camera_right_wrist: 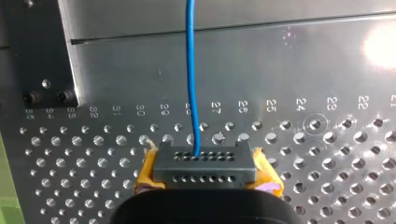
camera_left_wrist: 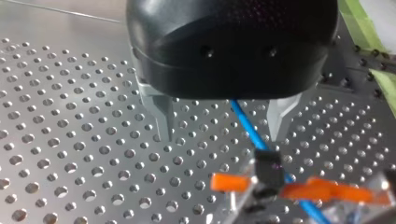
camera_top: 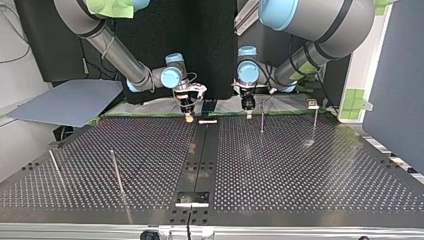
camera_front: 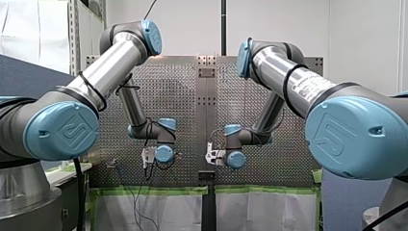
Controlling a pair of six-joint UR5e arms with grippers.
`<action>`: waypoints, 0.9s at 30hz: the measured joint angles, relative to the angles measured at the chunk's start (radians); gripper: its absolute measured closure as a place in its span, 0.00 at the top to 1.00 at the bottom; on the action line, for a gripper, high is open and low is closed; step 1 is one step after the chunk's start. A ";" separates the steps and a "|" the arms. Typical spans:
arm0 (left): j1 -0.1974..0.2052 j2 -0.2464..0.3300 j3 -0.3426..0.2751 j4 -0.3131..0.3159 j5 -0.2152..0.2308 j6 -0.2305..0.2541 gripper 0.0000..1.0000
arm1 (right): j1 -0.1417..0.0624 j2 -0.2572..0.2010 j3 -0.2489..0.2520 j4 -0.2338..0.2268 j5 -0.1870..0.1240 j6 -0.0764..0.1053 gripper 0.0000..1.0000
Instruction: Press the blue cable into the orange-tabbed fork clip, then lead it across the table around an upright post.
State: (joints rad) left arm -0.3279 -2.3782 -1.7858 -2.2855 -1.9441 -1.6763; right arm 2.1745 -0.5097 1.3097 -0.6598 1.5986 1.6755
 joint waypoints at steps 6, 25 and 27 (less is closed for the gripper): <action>0.000 0.000 0.000 0.000 -0.002 0.022 1.00 | 0.000 0.001 0.000 0.001 0.000 -0.001 0.00; -0.012 0.000 0.000 0.120 0.055 0.100 0.00 | 0.000 0.002 0.000 0.004 -0.002 -0.003 0.00; -0.012 0.000 0.000 0.133 0.065 0.101 0.00 | 0.000 0.002 0.000 0.004 -0.002 -0.003 0.00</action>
State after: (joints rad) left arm -0.3404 -2.3779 -1.7856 -2.1523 -1.8788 -1.5758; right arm 2.1745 -0.5072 1.3095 -0.6553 1.5970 1.6724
